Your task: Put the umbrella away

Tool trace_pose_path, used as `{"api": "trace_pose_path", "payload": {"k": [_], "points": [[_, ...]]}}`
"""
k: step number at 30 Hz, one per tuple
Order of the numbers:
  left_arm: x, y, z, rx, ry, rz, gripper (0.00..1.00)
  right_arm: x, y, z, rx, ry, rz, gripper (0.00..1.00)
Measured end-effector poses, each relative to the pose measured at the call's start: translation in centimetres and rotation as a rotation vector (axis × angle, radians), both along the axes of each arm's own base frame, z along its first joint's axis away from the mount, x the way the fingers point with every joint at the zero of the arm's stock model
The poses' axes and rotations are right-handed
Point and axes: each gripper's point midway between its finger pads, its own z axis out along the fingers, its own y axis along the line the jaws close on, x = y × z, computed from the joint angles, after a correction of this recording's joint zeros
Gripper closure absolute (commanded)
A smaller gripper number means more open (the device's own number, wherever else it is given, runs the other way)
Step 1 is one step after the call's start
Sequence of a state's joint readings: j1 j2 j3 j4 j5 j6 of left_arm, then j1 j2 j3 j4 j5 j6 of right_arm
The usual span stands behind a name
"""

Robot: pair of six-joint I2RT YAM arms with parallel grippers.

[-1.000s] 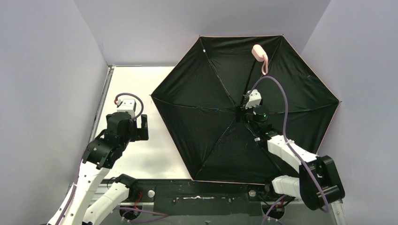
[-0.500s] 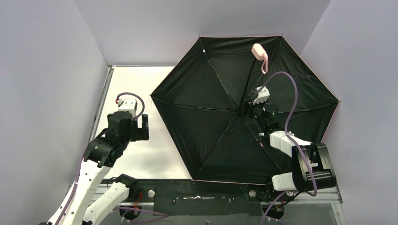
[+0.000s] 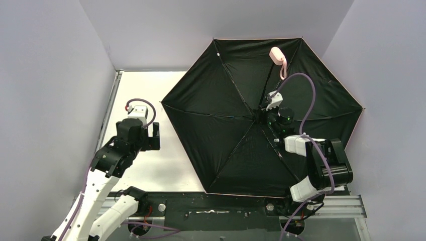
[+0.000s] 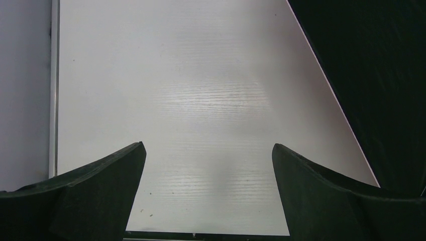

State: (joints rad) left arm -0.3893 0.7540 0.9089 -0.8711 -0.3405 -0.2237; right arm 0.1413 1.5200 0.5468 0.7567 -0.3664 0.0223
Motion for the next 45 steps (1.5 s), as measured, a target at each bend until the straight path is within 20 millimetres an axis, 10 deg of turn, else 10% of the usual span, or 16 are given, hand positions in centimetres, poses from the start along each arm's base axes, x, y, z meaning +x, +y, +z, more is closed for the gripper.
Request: {"api": "trace_pose_path", "payload": {"k": [20, 27, 39, 45], "points": [[0.3, 0.2, -0.5, -0.015, 0.024, 0.010, 0.04, 1.6, 1.2, 0.2, -0.019, 0.001, 0.091, 1.00], [0.0, -0.1, 0.4, -0.051, 0.010, -0.005, 0.03, 1.6, 0.3, 4.4, -0.140, -0.056, 0.093, 1.00], [-1.8, -1.6, 19.2, -0.222, -0.372, -0.134, 0.03, 1.4, 4.1, 17.4, -0.629, -0.474, 0.157, 1.00], [-2.5, -2.8, 21.8, -0.249, -0.400, -0.216, 0.03, 1.2, 5.7, 21.8, -0.901, -0.648, 0.186, 1.00]]}}
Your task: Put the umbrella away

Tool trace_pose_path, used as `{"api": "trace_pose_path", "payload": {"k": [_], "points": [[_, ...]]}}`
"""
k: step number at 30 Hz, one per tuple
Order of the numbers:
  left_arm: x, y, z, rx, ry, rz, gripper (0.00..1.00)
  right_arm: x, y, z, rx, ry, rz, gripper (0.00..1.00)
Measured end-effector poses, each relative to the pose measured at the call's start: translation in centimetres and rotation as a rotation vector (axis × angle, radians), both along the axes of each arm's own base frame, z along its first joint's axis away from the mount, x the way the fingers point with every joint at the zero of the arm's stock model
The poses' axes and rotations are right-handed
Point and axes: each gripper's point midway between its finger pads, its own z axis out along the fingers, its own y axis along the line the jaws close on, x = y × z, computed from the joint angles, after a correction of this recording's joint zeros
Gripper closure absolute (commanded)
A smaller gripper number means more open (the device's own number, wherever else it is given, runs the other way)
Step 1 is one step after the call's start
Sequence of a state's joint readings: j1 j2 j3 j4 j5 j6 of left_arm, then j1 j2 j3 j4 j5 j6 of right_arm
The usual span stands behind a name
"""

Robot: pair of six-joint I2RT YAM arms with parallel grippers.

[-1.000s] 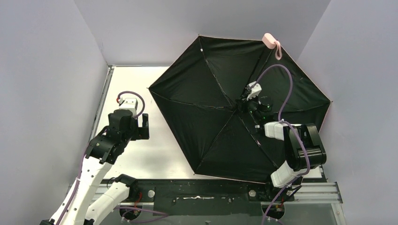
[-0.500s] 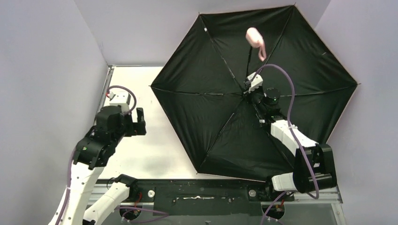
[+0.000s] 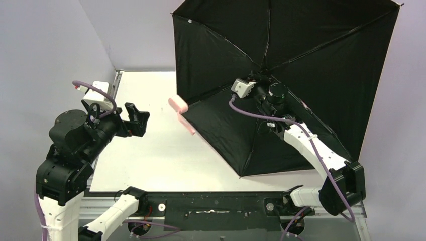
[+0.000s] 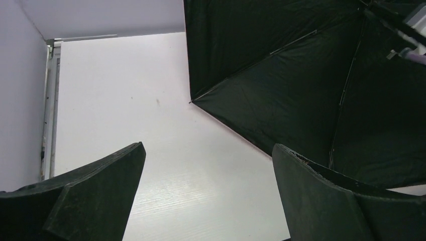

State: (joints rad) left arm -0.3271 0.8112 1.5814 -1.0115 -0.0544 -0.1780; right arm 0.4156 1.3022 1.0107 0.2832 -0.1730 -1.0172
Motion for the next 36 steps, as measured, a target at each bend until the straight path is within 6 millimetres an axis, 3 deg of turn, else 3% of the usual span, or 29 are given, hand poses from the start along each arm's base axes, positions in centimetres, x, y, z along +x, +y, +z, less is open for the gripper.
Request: {"api": "trace_pose_path", "payload": {"k": [9, 17, 23, 36], "points": [[0.2, -1.7, 3.0, -0.023, -0.032, -0.089, 0.03, -0.3, 0.8, 3.4, -0.312, -0.193, -0.034, 1.00], [0.1, -4.6, 4.5, -0.059, -0.038, -0.245, 0.03, -0.9, 4.2, 6.4, -0.498, -0.362, -0.001, 1.00], [1.5, -7.6, 3.0, -0.076, 0.036, -0.376, 0.03, -1.9, 6.9, 8.0, -0.579, -0.448, 0.037, 1.00], [3.8, -14.3, -4.7, -0.045, 0.254, -0.576, 0.25, -3.4, 9.4, 7.4, -0.628, -0.461, 0.080, 1.00]]}}
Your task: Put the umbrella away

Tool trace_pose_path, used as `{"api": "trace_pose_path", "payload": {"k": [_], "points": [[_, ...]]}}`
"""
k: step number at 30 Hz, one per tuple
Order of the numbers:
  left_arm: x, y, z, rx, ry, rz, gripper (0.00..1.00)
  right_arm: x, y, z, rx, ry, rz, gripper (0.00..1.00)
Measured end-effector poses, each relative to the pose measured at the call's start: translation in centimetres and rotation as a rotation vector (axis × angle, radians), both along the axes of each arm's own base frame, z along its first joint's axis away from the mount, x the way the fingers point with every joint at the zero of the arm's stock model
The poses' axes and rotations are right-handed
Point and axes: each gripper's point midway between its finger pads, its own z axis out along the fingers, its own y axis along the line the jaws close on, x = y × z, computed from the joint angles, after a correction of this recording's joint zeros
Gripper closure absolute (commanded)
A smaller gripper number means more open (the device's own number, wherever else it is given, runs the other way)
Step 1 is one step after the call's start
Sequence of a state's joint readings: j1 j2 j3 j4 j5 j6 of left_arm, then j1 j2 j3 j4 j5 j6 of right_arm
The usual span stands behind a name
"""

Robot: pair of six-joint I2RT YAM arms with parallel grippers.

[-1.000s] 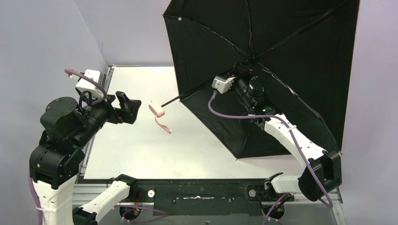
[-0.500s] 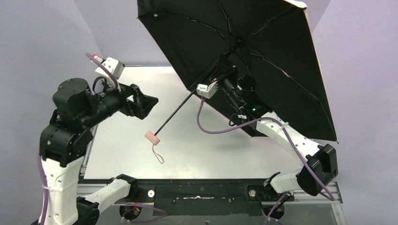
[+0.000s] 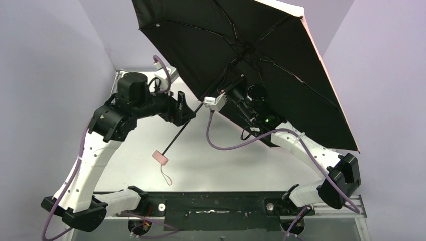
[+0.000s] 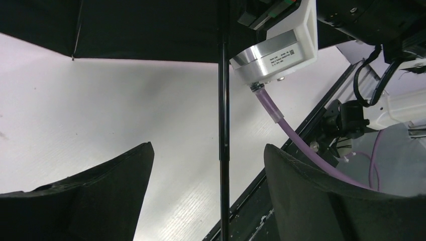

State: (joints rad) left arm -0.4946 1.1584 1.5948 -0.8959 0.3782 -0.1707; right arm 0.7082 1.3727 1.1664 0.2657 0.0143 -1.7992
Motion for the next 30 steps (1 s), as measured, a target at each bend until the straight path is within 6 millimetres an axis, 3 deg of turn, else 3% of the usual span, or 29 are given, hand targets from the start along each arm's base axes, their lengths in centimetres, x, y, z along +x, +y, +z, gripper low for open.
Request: {"api": "trace_pose_path", "payload": {"k": [17, 19, 20, 26, 30], "points": [[1.2, -3.4, -4.0, 0.053, 0.068, -0.105, 0.79, -0.2, 0.2, 0.0, 0.001, 0.001, 0.001, 1.00], [1.3, -3.7, -4.2, 0.049, 0.072, -0.116, 0.97, -0.2, 0.2, -0.1, -0.001, 0.003, -0.001, 1.00], [1.3, -3.9, -4.2, 0.046, 0.076, -0.123, 1.00, -0.2, 0.2, -0.2, -0.002, 0.004, -0.004, 0.98], [1.5, -4.4, -4.8, 0.048, 0.098, -0.135, 1.00, 0.0, -0.2, -0.9, -0.011, 0.017, -0.029, 0.90], [1.6, -4.5, -5.0, 0.048, 0.105, -0.141, 1.00, 0.0, -0.4, -1.2, -0.011, 0.024, -0.035, 0.62]]}}
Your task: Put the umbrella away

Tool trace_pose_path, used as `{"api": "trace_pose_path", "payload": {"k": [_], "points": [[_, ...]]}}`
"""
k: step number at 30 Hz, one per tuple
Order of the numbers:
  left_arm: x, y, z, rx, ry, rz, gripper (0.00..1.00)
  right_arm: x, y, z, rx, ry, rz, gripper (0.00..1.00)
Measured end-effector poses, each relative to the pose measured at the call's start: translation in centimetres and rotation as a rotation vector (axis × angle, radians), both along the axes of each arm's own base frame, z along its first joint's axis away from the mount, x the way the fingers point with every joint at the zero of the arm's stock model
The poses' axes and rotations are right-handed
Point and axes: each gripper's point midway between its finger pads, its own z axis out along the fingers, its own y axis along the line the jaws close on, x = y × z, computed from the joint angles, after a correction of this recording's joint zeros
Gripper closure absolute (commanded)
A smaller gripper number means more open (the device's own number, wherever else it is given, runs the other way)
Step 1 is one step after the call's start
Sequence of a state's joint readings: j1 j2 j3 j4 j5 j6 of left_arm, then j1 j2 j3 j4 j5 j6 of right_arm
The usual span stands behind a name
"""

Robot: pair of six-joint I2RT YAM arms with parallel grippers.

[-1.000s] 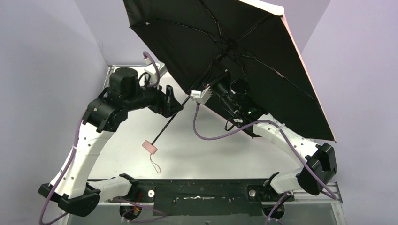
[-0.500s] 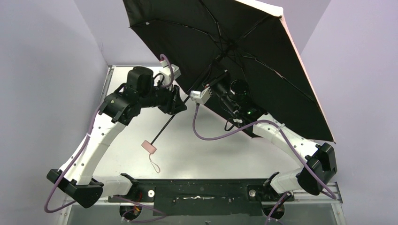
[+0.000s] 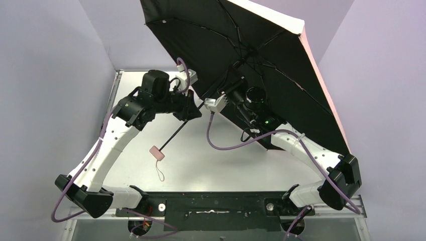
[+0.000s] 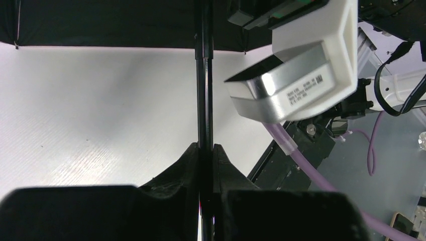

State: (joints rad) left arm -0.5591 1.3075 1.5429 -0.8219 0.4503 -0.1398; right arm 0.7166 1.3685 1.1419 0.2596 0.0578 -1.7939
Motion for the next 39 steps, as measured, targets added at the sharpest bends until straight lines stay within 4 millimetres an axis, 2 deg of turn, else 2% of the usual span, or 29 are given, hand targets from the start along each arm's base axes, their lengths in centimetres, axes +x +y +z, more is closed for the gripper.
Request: {"api": "trace_pose_path", "payload": {"k": [3, 7, 10, 16, 19, 25, 28, 34, 39], "points": [[0.1, -0.1, 0.1, -0.002, -0.005, 0.001, 1.00, -0.5, 0.1, 0.1, 0.018, 0.008, 0.019, 0.48], [0.6, -0.1, 0.0, -0.004, -0.018, 0.018, 1.00, -1.6, -0.6, 0.3, 0.049, 0.022, 0.032, 0.40], [1.0, 0.0, -0.4, -0.003, -0.027, 0.035, 1.00, -2.5, -1.4, -0.1, 0.086, 0.045, 0.037, 0.38], [1.5, 0.0, -1.3, -0.011, -0.034, 0.066, 1.00, -4.6, -2.9, -2.9, 0.234, 0.169, 0.054, 0.40], [1.6, 0.1, -2.0, -0.015, -0.032, 0.079, 1.00, -5.8, -3.1, -4.0, 0.426, 0.298, 0.087, 0.41], [1.4, 0.6, -3.3, -0.018, -0.035, 0.114, 1.00, -7.8, -3.5, -3.4, 0.900, 0.558, 0.127, 0.40], [1.5, 0.9, -3.8, -0.017, -0.033, 0.134, 1.00, -7.8, -3.7, -4.2, 1.130, 0.680, 0.085, 0.40], [1.7, 0.9, -5.2, -0.021, -0.004, 0.164, 1.00, -7.1, -4.0, -7.3, 1.575, 0.896, -0.087, 0.37], [1.9, 0.8, -5.1, -0.031, -0.007, 0.178, 1.00, -6.7, -3.0, -8.0, 1.857, 1.016, -0.149, 0.37]]}}
